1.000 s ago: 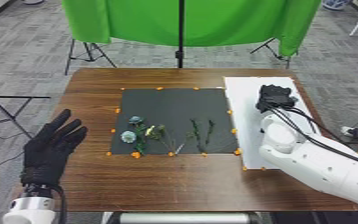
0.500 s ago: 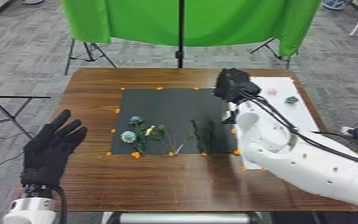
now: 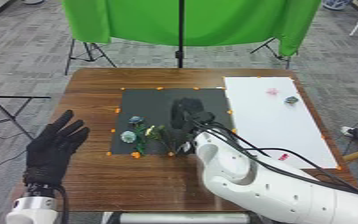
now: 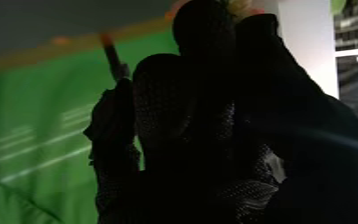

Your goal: Arrange flowers

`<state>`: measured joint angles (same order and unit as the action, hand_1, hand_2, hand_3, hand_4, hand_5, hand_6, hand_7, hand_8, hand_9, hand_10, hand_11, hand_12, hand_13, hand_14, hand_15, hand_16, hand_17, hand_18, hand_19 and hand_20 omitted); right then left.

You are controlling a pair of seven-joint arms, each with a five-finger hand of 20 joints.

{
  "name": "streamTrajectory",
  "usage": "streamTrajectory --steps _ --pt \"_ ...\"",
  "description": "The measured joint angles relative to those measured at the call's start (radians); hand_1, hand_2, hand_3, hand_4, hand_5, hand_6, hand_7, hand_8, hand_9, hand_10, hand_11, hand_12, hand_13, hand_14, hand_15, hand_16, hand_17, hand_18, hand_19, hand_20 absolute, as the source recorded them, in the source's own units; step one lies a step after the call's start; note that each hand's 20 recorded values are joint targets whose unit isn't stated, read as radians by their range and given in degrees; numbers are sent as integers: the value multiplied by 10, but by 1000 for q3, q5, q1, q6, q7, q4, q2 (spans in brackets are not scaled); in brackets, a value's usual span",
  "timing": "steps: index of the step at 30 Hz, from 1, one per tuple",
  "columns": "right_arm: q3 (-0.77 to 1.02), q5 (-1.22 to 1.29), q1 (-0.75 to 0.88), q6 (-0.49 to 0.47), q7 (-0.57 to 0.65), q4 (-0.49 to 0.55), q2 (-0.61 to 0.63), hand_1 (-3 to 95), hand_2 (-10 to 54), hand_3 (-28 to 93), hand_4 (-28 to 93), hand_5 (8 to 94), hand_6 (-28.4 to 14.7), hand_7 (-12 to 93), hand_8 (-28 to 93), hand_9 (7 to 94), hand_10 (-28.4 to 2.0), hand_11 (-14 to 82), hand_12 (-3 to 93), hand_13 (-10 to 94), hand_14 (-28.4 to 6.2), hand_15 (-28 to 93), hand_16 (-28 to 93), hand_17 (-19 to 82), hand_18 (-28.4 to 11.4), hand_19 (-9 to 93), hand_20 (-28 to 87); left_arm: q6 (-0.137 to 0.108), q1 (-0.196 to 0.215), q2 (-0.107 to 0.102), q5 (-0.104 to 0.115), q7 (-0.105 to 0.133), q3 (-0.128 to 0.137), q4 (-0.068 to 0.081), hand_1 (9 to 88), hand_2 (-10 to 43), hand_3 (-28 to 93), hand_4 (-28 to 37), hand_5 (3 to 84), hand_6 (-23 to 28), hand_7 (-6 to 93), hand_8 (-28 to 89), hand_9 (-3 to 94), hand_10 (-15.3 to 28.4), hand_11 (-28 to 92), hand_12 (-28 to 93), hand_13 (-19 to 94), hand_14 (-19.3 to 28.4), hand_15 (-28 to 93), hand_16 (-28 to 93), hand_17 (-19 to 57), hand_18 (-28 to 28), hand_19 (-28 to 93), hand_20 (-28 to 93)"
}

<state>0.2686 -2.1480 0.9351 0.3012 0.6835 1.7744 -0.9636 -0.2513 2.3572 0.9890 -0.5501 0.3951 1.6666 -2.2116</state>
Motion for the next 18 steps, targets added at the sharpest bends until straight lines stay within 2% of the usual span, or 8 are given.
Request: streamTrajectory --steps 6,10,12,18 --pt "12 36 35 -47 -9 0 15 469 -95 722 -283 798 10 152 -6 866 -90 339 239 724 -64 724 198 280 -213 881 446 8 -1 19 -13 -20 5 0 235 76 780 -265 404 99 98 -88 364 210 231 104 250 284 512 -88 -89 284 578 97" --pt "14 42 46 -52 -28 0 21 406 -95 754 -283 760 14 146 -29 851 -97 371 204 718 -72 733 200 277 -220 881 454 11 -6 20 -15 -24 5 3 236 76 779 -263 404 99 97 -88 364 211 231 104 250 284 512 -89 -89 284 578 97" --pt "15 35 48 -55 -37 1 23 375 -95 773 -283 745 15 145 -82 847 -100 377 197 715 -75 737 199 273 -224 879 463 13 -8 20 -16 -26 5 3 236 76 781 -262 404 99 98 -88 364 210 230 104 251 284 513 -88 -89 284 578 97" --pt "6 -10 44 -46 -38 4 31 336 -95 772 -283 719 10 140 -121 843 -105 381 194 712 -85 752 202 279 -232 884 468 16 -8 22 -20 -30 5 3 238 76 779 -261 405 99 98 -88 364 210 231 105 251 284 513 -89 -89 284 578 96"
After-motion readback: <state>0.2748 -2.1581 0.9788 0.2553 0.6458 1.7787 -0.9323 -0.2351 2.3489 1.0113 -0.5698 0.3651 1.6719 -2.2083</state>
